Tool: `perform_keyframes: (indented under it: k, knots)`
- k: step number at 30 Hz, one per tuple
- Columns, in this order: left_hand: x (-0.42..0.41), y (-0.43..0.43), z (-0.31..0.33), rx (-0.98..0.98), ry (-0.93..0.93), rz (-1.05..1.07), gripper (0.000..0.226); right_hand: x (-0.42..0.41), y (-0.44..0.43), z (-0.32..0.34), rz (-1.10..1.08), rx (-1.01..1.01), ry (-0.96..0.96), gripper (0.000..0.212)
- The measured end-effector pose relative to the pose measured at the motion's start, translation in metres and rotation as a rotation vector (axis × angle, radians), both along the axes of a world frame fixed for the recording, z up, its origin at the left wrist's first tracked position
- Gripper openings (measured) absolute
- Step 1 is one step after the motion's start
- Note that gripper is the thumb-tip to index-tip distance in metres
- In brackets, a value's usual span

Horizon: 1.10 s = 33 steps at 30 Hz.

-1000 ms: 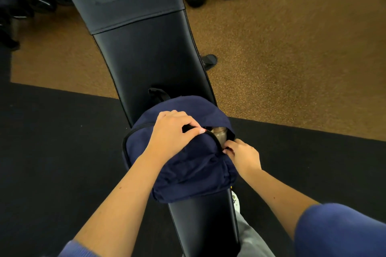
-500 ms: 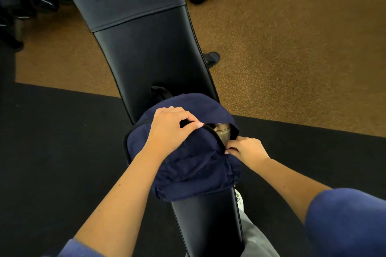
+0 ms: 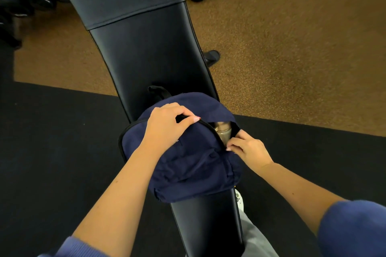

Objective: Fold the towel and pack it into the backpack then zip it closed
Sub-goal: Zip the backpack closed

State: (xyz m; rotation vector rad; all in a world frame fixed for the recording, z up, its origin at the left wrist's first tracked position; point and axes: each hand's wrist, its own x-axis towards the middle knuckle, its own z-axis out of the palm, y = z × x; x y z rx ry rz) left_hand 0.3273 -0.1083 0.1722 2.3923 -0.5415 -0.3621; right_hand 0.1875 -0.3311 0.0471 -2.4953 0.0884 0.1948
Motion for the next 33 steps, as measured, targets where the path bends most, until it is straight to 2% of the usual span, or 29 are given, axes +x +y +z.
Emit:
perform_keyframes:
  k: [3,11,19,23,28,33]
  knots:
    - [0.002,0.000,0.001,0.026,-0.019,-0.027,0.009,0.008,-0.005,0.009,-0.041,0.053,-0.003,0.005]
    - [-0.002,-0.004,0.005,0.076,-0.049,-0.073,0.007,0.040,-0.004,0.058,-0.021,0.110,-0.154,0.005]
    - [-0.008,0.004,0.013,0.108,-0.058,-0.060,0.030,0.070,0.003,0.100,0.038,0.128,-0.279,0.003]
    - [-0.013,0.008,0.014,0.105,-0.082,-0.048,0.025,0.072,0.011,0.109,0.087,0.110,-0.308,0.002]
    - [-0.026,0.010,0.017,0.136,-0.066,0.016,0.006,0.068,0.012,0.110,0.086,0.108,-0.280,0.004]
    - [-0.042,0.005,0.008,0.094,0.016,0.070,0.026,0.059,0.014,0.107,0.028,0.218,-0.219,0.002]
